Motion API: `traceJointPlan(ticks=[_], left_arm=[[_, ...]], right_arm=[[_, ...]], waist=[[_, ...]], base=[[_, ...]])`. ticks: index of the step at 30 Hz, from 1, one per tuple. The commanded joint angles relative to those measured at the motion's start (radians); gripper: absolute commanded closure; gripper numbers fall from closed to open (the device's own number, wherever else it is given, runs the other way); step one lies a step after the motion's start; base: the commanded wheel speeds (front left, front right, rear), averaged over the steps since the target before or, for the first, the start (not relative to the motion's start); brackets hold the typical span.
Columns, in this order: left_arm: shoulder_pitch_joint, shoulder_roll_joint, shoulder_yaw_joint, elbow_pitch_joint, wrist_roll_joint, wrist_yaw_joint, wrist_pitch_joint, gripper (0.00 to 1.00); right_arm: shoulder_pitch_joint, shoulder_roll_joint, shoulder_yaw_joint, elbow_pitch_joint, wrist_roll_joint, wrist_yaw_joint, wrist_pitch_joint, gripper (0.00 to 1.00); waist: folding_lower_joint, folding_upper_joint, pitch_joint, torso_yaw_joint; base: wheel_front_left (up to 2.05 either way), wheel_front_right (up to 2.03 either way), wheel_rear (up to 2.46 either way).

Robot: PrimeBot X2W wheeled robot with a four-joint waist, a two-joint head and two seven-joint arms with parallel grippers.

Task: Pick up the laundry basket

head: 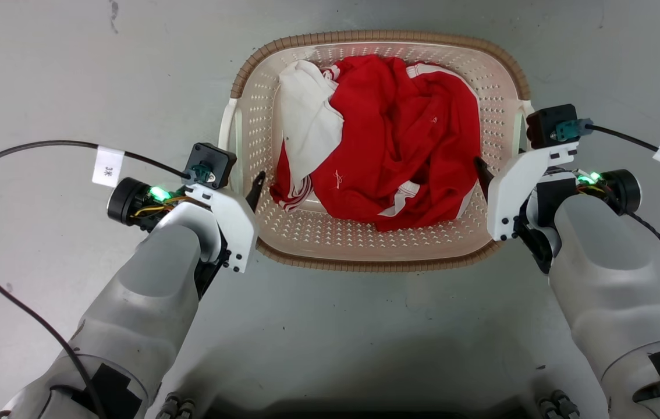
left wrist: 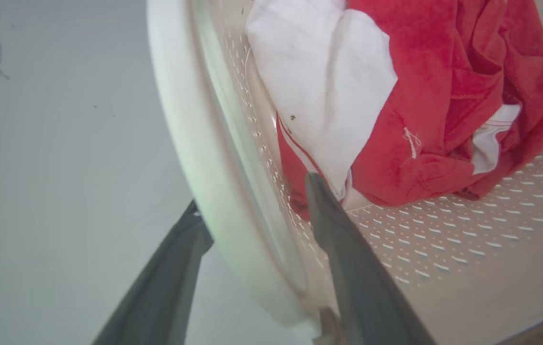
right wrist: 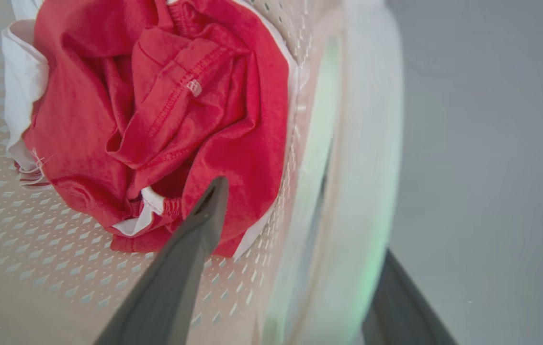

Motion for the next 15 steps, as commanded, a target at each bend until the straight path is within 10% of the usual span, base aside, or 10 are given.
traceJointPlan(ticks=[1, 3, 15], left_arm=[[-0.010, 0.002, -0.016, -0.010, -0.019, -0.001, 0.011, 1.00], [-0.014, 0.008, -0.038, -0.020, -0.041, -0.001, 0.017, 1.00], [-0.006, 0.038, -0.148, -0.041, -0.138, -0.001, 0.024, 1.00]], right_arm=[[-0.018, 0.000, 0.009, 0.007, 0.019, 0.000, 0.006, 0.27], [-0.026, 0.000, 0.022, 0.010, 0.025, 0.000, 0.007, 1.00], [-0.035, 0.000, 0.048, 0.043, 0.018, 0.001, 0.008, 1.00]], waist=[[0.0000, 0.0000, 0.002, 0.002], [0.0000, 0.0000, 0.005, 0.004], [0.0000, 0.0000, -0.015, 0.006]], base=[[0.00, 0.00, 0.00], [0.00, 0.00, 0.00], [0.00, 0.00, 0.00]])
